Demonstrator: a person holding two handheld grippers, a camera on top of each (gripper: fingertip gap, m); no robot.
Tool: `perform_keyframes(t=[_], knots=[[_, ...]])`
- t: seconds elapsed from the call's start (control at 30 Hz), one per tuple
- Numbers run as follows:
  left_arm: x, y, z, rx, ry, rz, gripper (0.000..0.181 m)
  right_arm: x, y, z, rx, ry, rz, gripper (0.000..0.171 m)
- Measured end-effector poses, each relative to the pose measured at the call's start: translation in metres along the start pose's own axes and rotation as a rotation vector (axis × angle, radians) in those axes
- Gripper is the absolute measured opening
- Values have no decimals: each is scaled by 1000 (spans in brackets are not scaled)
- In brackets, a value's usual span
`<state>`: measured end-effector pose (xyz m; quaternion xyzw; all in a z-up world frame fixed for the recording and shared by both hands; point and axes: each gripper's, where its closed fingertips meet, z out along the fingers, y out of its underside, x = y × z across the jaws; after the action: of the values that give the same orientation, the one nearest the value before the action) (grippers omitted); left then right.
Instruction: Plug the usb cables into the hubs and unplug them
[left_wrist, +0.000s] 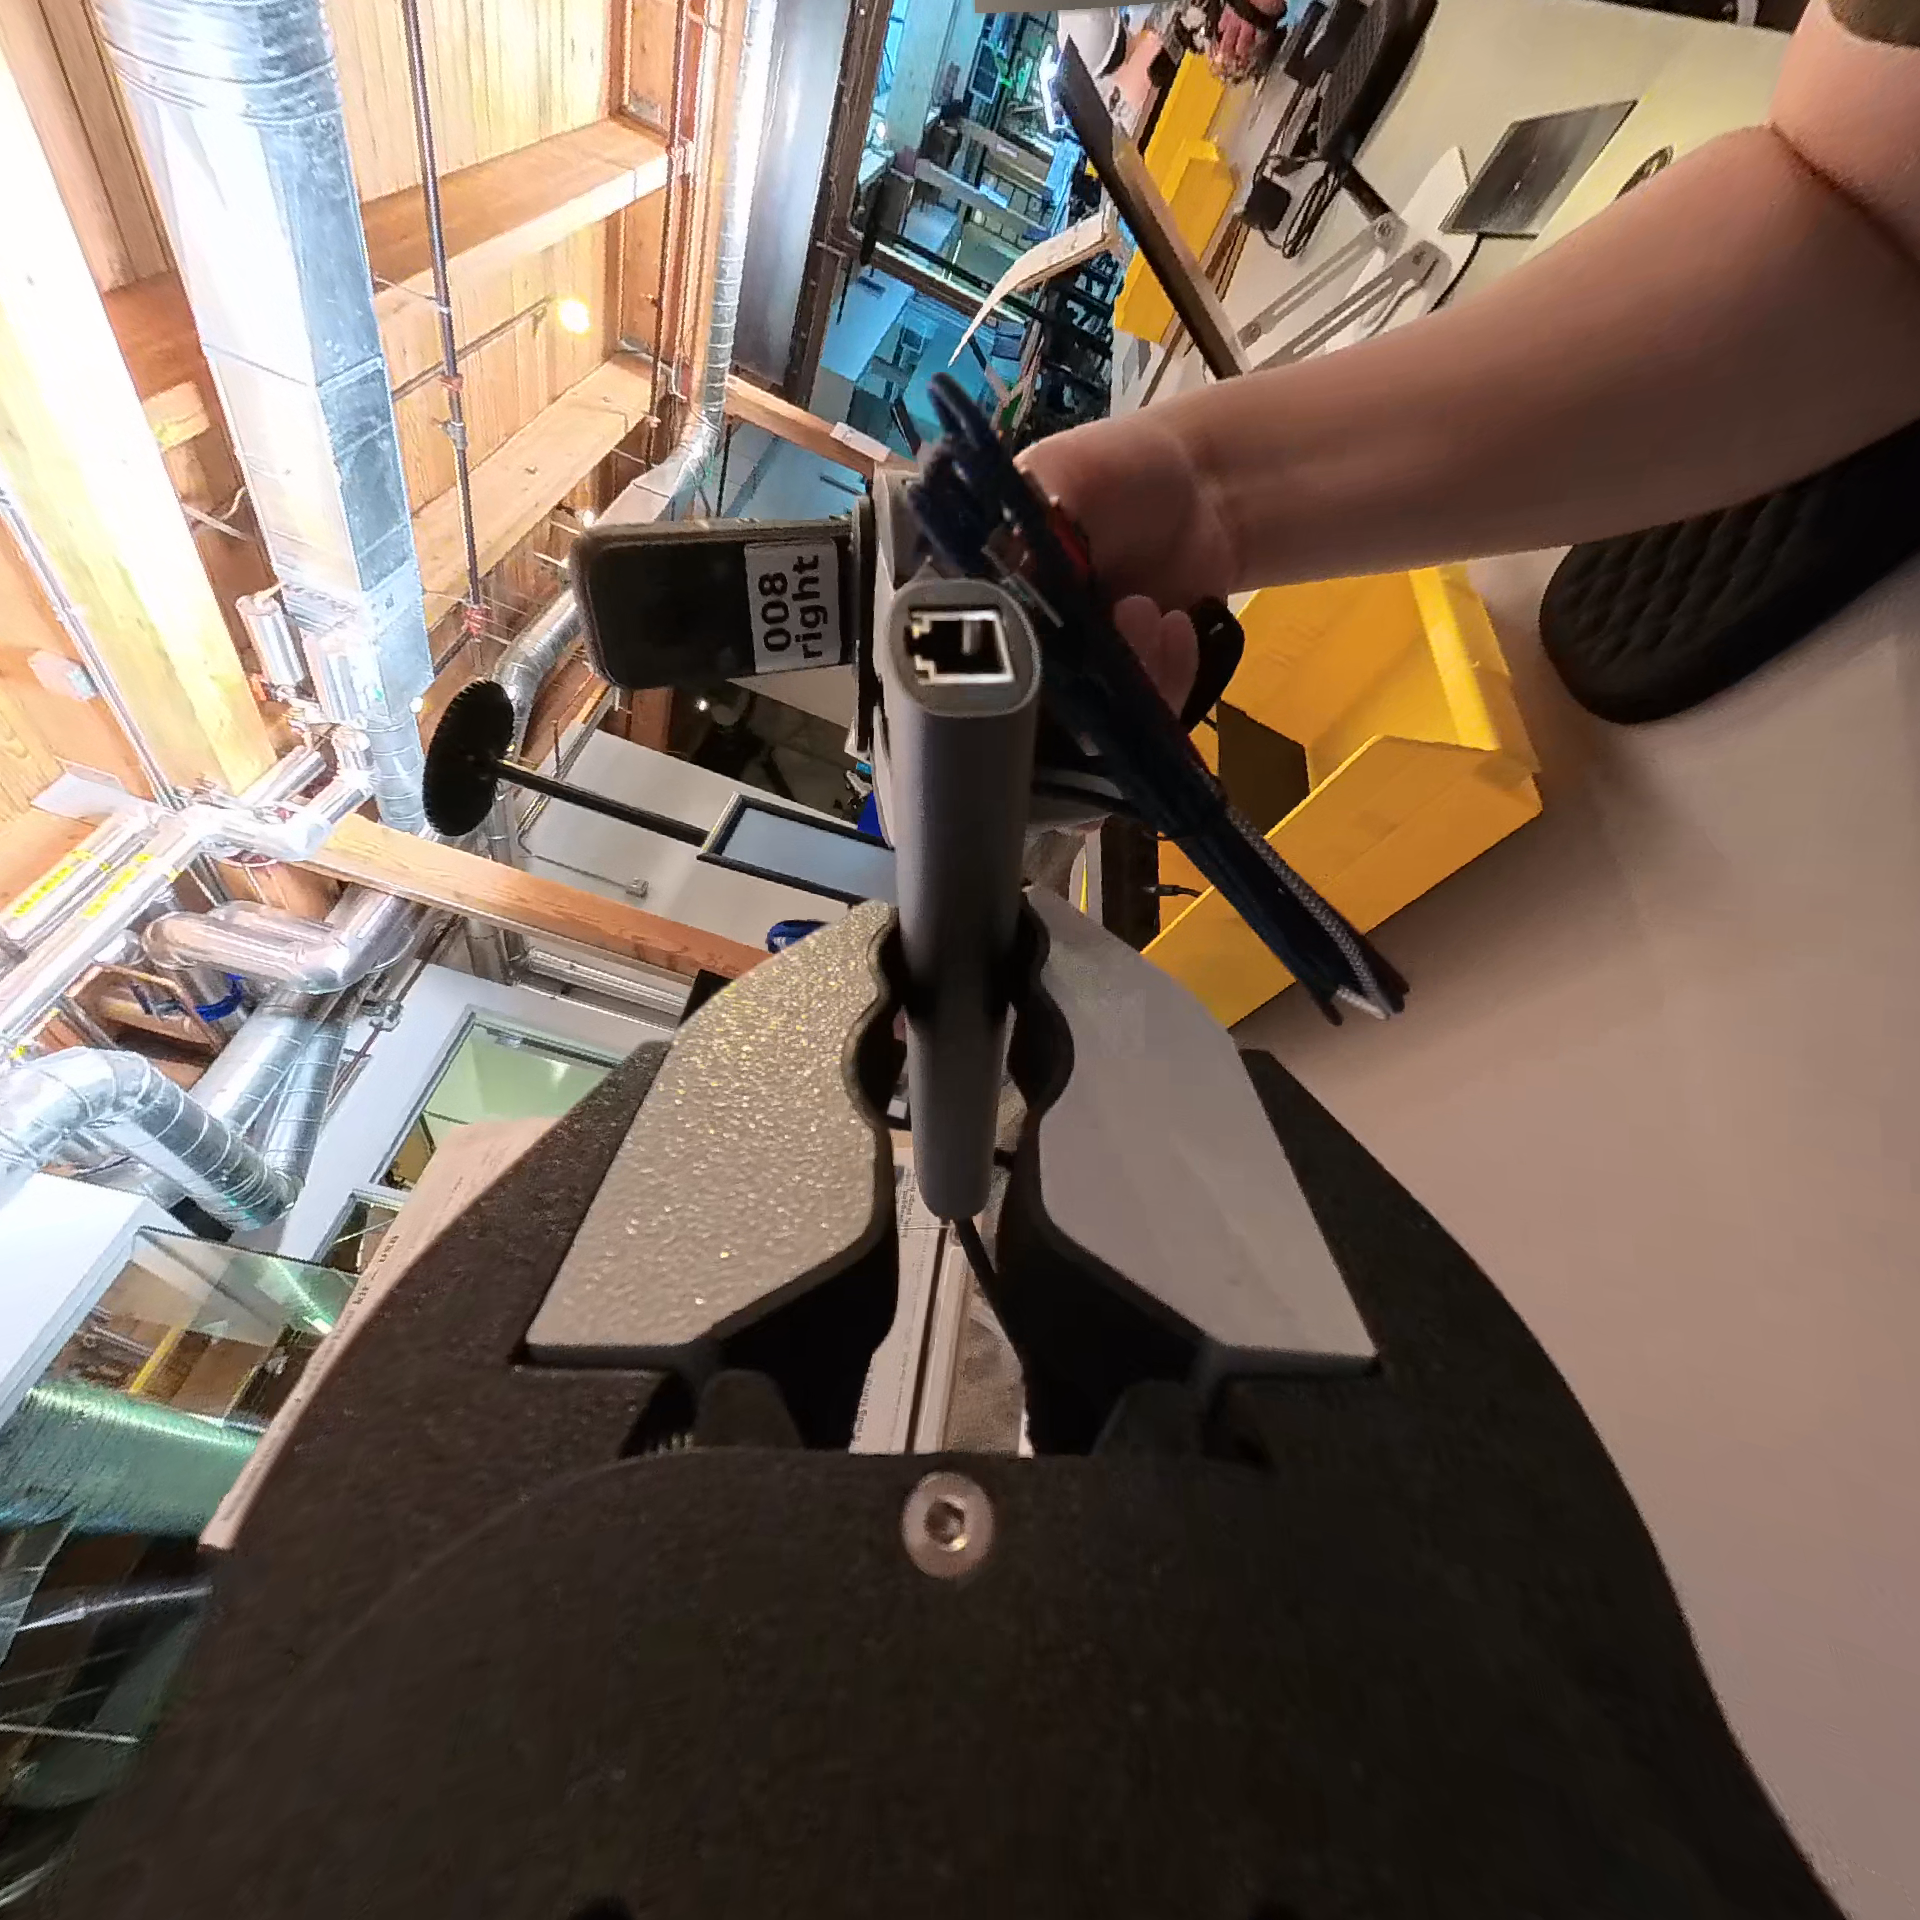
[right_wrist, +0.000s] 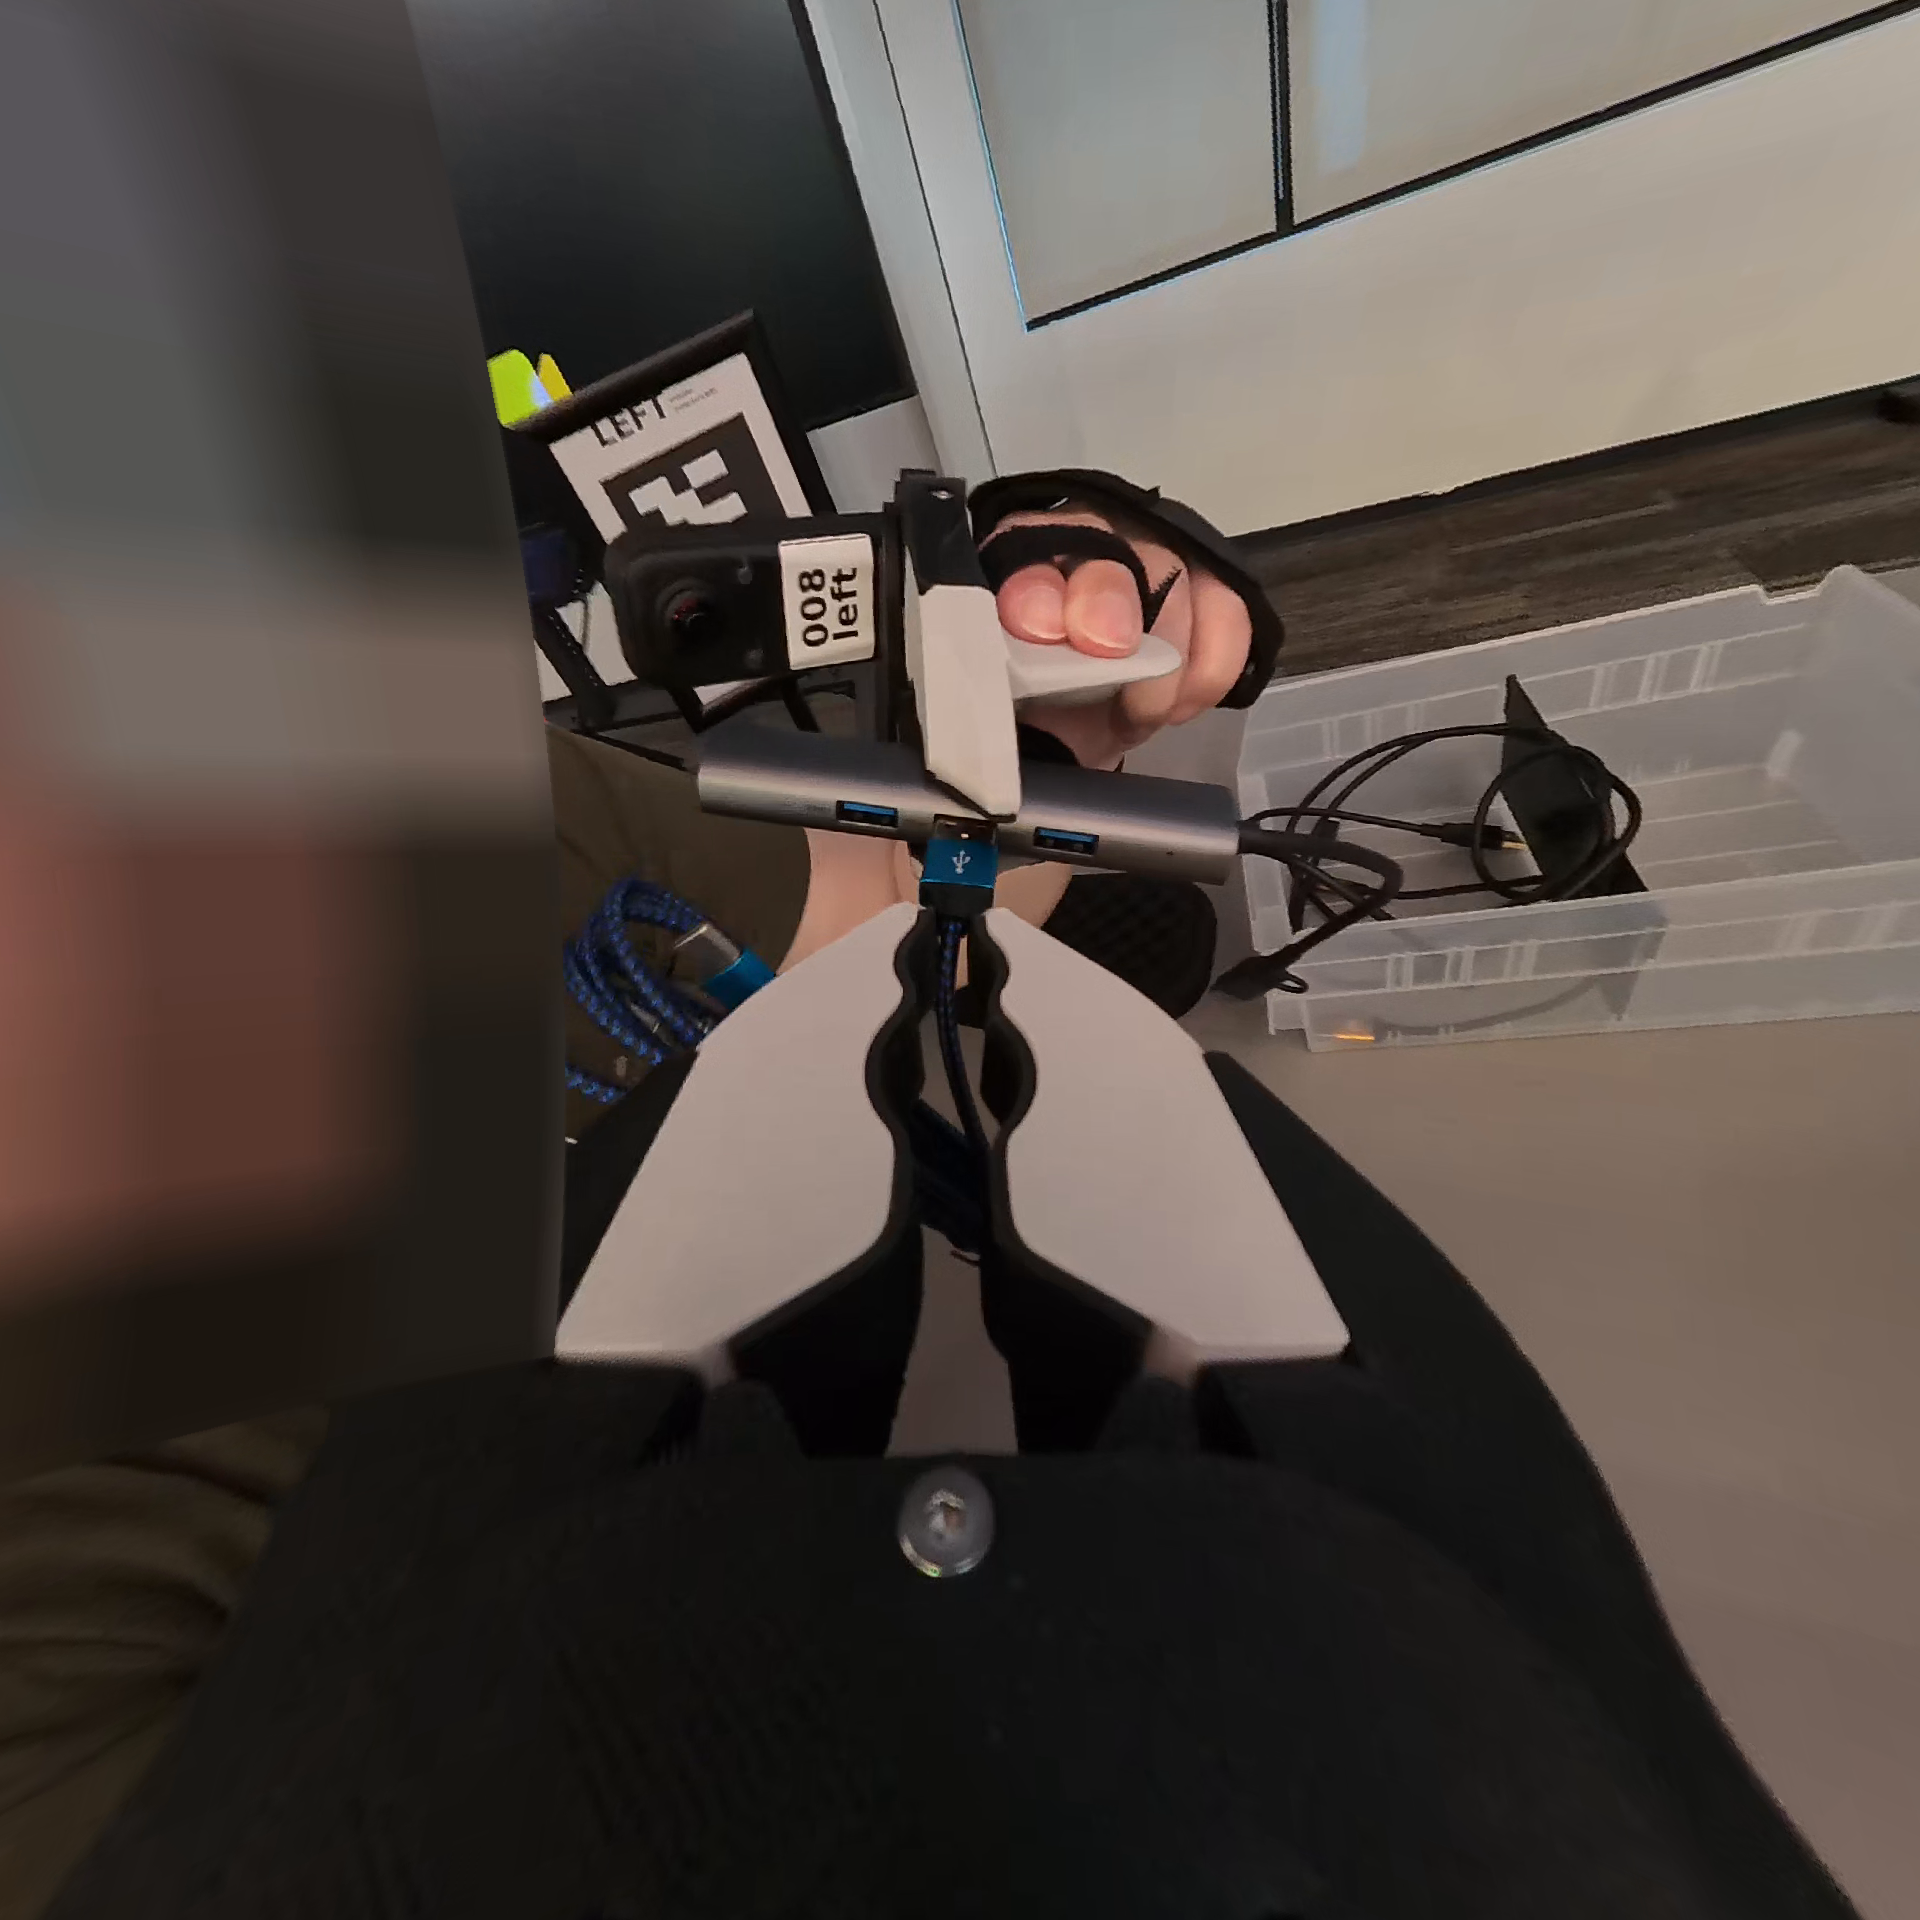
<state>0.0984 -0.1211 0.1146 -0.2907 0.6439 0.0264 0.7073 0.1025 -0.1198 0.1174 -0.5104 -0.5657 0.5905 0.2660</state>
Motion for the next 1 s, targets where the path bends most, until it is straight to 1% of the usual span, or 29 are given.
perform_keyframes(t=[0.5,0.57,0.7,0.93,1.0], knots=[[-3,-6,-2,15,-25,20,17,-7,-3,2,-19,128,-62,6],[-2,-6,-2,18,-18,16,17,-8,-1,2,-28,104,-63,6],[0,-19,-2,98,-2,-22,17,-15,2,0,-26,-44,-35,6],[1,-22,-3,106,7,-29,17,-14,1,2,-10,-80,-51,6],[3,-19,-2,81,13,-14,17,-12,0,1,1,-68,-54,6]])
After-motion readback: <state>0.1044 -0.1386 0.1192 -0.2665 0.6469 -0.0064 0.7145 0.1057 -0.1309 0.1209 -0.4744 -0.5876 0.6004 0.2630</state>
